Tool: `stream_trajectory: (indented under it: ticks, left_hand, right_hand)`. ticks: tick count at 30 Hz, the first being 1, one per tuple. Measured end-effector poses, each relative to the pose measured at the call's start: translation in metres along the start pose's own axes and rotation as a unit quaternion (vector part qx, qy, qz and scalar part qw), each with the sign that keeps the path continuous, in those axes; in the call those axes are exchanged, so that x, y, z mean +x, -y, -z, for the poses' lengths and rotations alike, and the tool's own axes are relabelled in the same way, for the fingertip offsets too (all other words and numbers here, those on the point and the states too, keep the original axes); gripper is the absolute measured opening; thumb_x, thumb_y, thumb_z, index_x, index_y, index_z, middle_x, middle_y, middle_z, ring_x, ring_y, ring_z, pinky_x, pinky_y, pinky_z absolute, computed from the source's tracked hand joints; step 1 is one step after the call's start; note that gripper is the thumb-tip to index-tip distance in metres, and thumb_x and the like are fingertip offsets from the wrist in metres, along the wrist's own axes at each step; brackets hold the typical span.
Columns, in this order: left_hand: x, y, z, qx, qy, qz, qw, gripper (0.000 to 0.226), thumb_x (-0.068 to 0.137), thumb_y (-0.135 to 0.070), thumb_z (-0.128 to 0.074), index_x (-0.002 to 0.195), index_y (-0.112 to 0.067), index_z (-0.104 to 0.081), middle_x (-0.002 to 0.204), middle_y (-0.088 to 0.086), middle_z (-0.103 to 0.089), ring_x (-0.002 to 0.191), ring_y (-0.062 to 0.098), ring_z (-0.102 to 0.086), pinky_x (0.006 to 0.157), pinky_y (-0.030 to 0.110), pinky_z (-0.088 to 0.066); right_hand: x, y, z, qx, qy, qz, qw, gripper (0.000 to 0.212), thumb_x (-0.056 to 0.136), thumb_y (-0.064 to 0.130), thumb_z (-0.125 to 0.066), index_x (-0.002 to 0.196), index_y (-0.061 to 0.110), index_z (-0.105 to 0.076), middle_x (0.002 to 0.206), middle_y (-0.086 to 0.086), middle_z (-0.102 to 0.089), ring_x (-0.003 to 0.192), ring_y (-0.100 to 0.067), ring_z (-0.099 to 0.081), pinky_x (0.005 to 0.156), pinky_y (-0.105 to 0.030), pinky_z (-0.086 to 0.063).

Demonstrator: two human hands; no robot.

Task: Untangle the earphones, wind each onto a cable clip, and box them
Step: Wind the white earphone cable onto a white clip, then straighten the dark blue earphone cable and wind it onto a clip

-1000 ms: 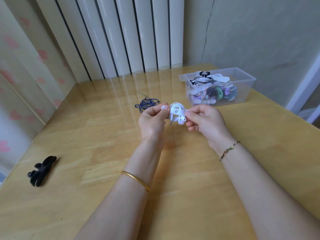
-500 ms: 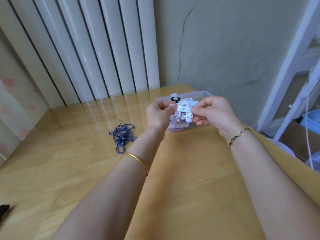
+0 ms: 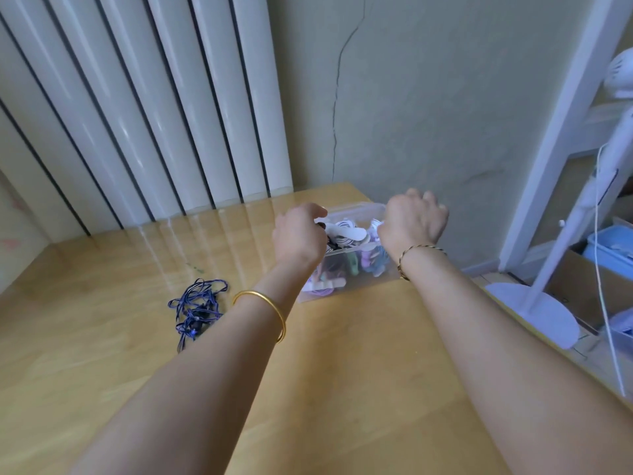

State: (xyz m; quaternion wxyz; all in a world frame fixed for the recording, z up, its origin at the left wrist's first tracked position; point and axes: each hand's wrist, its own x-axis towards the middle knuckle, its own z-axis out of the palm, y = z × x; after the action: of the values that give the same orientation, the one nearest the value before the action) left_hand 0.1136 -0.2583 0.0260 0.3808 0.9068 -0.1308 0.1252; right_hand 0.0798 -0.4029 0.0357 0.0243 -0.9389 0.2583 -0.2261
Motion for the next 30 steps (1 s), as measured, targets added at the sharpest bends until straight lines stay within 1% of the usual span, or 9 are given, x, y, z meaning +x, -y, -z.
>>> stream_trajectory:
  ticks: [5, 10, 12, 15, 17, 20, 24, 27, 30]
  left_hand:
    - [-0.010, 0.006, 0.009, -0.046, -0.065, -0.008, 0.997, 0.051, 0.079, 0.007, -0.036, 0.113, -0.015, -0.066, 0.122, 0.006, -0.063, 0.116, 0.029, -0.052, 0.101, 0.043, -0.042]
    - [-0.039, 0.026, 0.040, -0.089, -0.131, 0.024, 0.987, 0.049, 0.077, 0.005, -0.036, 0.110, -0.014, -0.067, 0.119, 0.006, -0.064, 0.115, 0.027, -0.053, 0.100, 0.040, -0.042]
    - [-0.055, 0.043, 0.055, -0.088, -0.139, 0.047, 0.985, 0.050, 0.077, 0.003, -0.035, 0.111, -0.016, -0.067, 0.119, 0.004, -0.064, 0.114, 0.026, -0.054, 0.097, 0.041, -0.045]
    - [-0.088, 0.083, 0.087, -0.044, -0.141, 0.105, 0.984, 0.049, 0.076, 0.000, -0.039, 0.111, -0.019, -0.067, 0.118, 0.005, -0.064, 0.113, 0.028, -0.055, 0.095, 0.042, -0.047]
    - [-0.109, 0.111, 0.110, 0.030, -0.133, 0.143, 0.980, 0.046, 0.078, -0.002, -0.044, 0.114, -0.020, -0.066, 0.121, 0.008, -0.061, 0.116, 0.031, -0.051, 0.099, 0.041, -0.043]
    - [-0.142, 0.149, 0.155, 0.161, -0.121, 0.202, 0.959, 0.047, 0.084, -0.001, -0.043, 0.123, -0.022, -0.059, 0.132, 0.008, -0.049, 0.121, 0.032, -0.040, 0.099, 0.038, -0.035]
    - [-0.168, 0.181, 0.200, 0.252, -0.121, 0.234, 0.931, 0.048, 0.087, 0.000, -0.042, 0.128, -0.021, -0.055, 0.135, 0.009, -0.043, 0.122, 0.031, -0.034, 0.098, 0.037, -0.029]
    - [-0.174, 0.190, 0.208, 0.246, -0.095, 0.235, 0.936, 0.047, 0.088, 0.001, -0.041, 0.128, -0.020, -0.054, 0.136, 0.009, -0.042, 0.123, 0.030, -0.034, 0.098, 0.036, -0.030]
    - [-0.171, 0.186, 0.196, 0.217, -0.060, 0.206, 0.952, 0.045, 0.088, -0.001, -0.042, 0.126, -0.021, -0.055, 0.135, 0.008, -0.043, 0.123, 0.030, -0.036, 0.098, 0.036, -0.032]
  right_hand:
    - [0.004, -0.003, 0.008, -0.033, 0.085, -0.004, 0.996, 0.033, 0.090, 0.038, -0.058, 0.118, 0.021, -0.059, 0.128, -0.004, -0.053, 0.123, -0.025, -0.041, 0.088, -0.032, -0.033]
    - [-0.030, 0.015, 0.035, -0.005, 0.054, 0.021, 0.998, 0.025, 0.094, 0.017, -0.049, 0.116, 0.013, -0.061, 0.127, -0.010, -0.052, 0.121, -0.030, -0.043, 0.088, -0.034, -0.038]
    - [-0.059, 0.038, 0.043, 0.071, 0.024, 0.087, 0.993, 0.023, 0.094, 0.011, -0.044, 0.103, 0.011, -0.066, 0.119, -0.014, -0.055, 0.113, -0.033, -0.048, 0.079, -0.035, -0.039]
    - [-0.123, 0.089, 0.039, 0.230, 0.100, 0.192, 0.949, 0.026, 0.088, 0.010, -0.044, 0.065, 0.013, -0.058, 0.093, -0.012, -0.062, 0.087, -0.032, -0.056, 0.065, -0.030, -0.042]
    - [-0.158, 0.118, 0.024, 0.307, 0.170, 0.210, 0.913, 0.022, 0.086, 0.013, -0.049, 0.076, 0.010, -0.068, 0.090, -0.009, -0.069, 0.086, -0.031, -0.062, 0.072, -0.035, -0.053]
    - [-0.194, 0.153, 0.006, 0.329, 0.220, 0.233, 0.889, 0.018, 0.084, 0.013, -0.051, 0.085, 0.008, -0.068, 0.092, -0.011, -0.069, 0.090, -0.032, -0.063, 0.078, -0.039, -0.054]
    - [-0.208, 0.177, -0.009, 0.297, 0.174, 0.210, 0.915, 0.013, 0.087, 0.016, -0.053, 0.096, 0.019, -0.063, 0.117, -0.008, -0.057, 0.093, -0.034, -0.060, 0.071, -0.027, -0.040]
    - [-0.203, 0.187, -0.020, 0.235, 0.177, 0.179, 0.939, 0.045, 0.090, 0.021, -0.055, 0.133, 0.017, -0.041, 0.134, -0.012, -0.041, 0.103, -0.037, -0.057, 0.077, -0.035, -0.043]
    - [-0.193, 0.192, -0.029, 0.164, 0.215, 0.181, 0.945, 0.056, 0.089, 0.033, -0.059, 0.137, 0.017, -0.034, 0.130, -0.014, -0.047, 0.107, -0.036, -0.056, 0.072, -0.035, -0.041]
